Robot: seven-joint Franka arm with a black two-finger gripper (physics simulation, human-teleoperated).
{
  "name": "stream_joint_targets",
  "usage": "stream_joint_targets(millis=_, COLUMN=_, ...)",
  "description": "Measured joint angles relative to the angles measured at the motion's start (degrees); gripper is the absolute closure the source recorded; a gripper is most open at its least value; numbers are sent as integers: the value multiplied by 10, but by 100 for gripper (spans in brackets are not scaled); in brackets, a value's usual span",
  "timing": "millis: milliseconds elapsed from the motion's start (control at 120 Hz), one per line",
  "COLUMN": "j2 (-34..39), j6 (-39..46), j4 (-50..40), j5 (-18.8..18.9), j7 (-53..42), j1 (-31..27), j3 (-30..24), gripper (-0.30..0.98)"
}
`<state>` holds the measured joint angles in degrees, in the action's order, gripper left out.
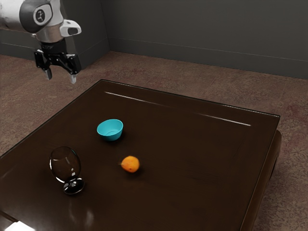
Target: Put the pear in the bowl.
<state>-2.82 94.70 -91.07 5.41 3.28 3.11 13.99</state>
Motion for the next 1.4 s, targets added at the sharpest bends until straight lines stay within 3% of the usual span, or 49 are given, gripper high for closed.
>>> stream_joint_targets(millis=100, j2=-15, j6=15, j4=-17, j5=-1, j7=0, j1=13, j3=-2, gripper=0)
stream_joint_targets(millis=208, j2=-18, j6=31, j4=-74, j5=-13, j7=0, j1=72, j3=-4, gripper=0)
stream_joint_targets(millis=408, j2=-23, j6=79, j4=-187, j5=-77, j7=-10, j1=139, j3=-5, gripper=0)
stream_joint_targets(millis=542, j2=-55, j6=141, j4=-233, j5=-119, j7=-48, j1=140, j3=-5, gripper=1)
stream_joint_targets(millis=675, j2=-113, j6=204, j4=-224, j5=-150, j7=-100, j1=140, j3=-13, gripper=2)
stream_joint_targets(millis=842, j2=-184, j6=258, j4=-181, j5=-160, j7=-152, j1=139, j3=-21, gripper=10)
stream_joint_targets(millis=1000, j2=-191, j6=280, j4=-199, j5=-167, j7=-189, j1=135, j3=-22, gripper=19)
stream_joint_targets(millis=1400, j2=-205, j6=314, j4=-202, j5=-175, j7=-248, j1=126, j3=-26, gripper=24)
